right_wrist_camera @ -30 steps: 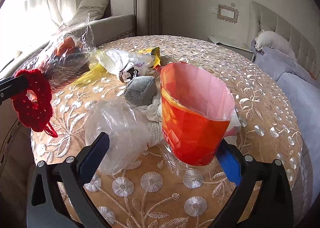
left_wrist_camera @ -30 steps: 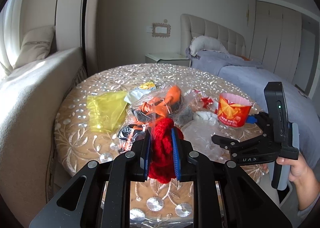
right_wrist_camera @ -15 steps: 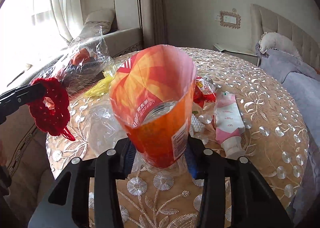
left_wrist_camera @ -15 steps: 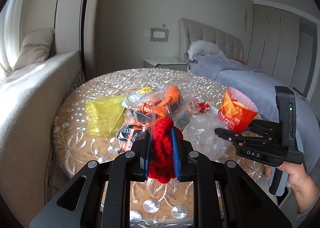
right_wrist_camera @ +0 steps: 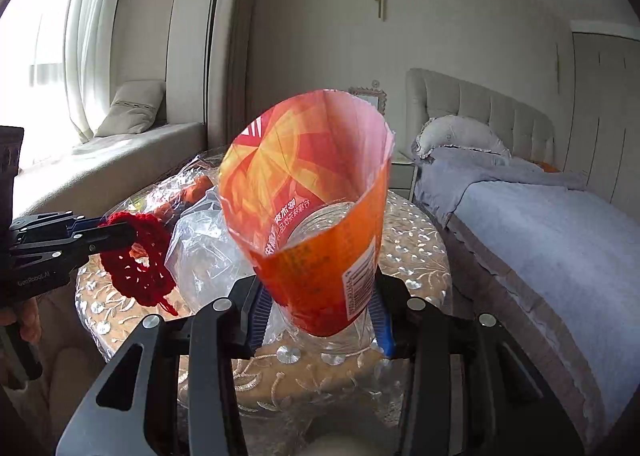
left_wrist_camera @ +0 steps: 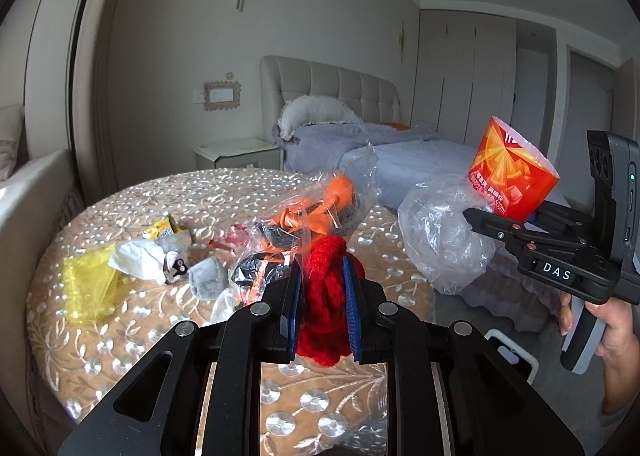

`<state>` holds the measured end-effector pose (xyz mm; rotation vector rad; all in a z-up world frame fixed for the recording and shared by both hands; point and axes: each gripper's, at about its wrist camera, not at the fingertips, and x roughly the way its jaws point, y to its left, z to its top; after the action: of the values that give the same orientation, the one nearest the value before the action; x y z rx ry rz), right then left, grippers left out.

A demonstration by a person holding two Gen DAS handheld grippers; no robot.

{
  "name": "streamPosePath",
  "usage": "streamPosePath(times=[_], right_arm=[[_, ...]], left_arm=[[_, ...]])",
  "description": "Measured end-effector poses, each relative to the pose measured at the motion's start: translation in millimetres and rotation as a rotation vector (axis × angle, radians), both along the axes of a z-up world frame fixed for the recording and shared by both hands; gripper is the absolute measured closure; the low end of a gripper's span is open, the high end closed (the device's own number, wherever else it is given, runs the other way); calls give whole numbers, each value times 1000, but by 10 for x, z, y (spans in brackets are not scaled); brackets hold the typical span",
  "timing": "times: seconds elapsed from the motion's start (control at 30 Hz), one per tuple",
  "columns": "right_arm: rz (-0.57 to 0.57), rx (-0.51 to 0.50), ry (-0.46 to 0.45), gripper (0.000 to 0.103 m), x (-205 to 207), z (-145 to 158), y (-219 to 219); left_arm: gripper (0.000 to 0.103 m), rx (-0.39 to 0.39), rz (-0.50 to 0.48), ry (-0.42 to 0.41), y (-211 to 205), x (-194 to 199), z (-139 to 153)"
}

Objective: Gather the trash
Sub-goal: 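Carry the red yarn and orange cup with both grippers over the white bin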

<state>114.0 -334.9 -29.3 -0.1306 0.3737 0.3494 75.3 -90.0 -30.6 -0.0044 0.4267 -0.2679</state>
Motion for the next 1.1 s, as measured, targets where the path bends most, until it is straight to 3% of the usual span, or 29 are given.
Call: streamPosePath(times=[0.27, 0.53, 0.77, 1.1], right_arm=[[-273, -16, -7, 59, -559, -180, -968], [-476, -12, 19, 59, -1114, -474, -1647], [-588, 11, 76, 59, -1317, -713, -2137], [-684, -11, 141, 59, -1270, -1422, -2482]], left_arm=[[85, 20, -269, 11, -1046, 90, -157], [85, 44, -479, 71, -2018, 118, -481], [85, 57, -610, 155, -2773, 152, -948], [85, 128, -744, 316, -3452, 289, -1813]])
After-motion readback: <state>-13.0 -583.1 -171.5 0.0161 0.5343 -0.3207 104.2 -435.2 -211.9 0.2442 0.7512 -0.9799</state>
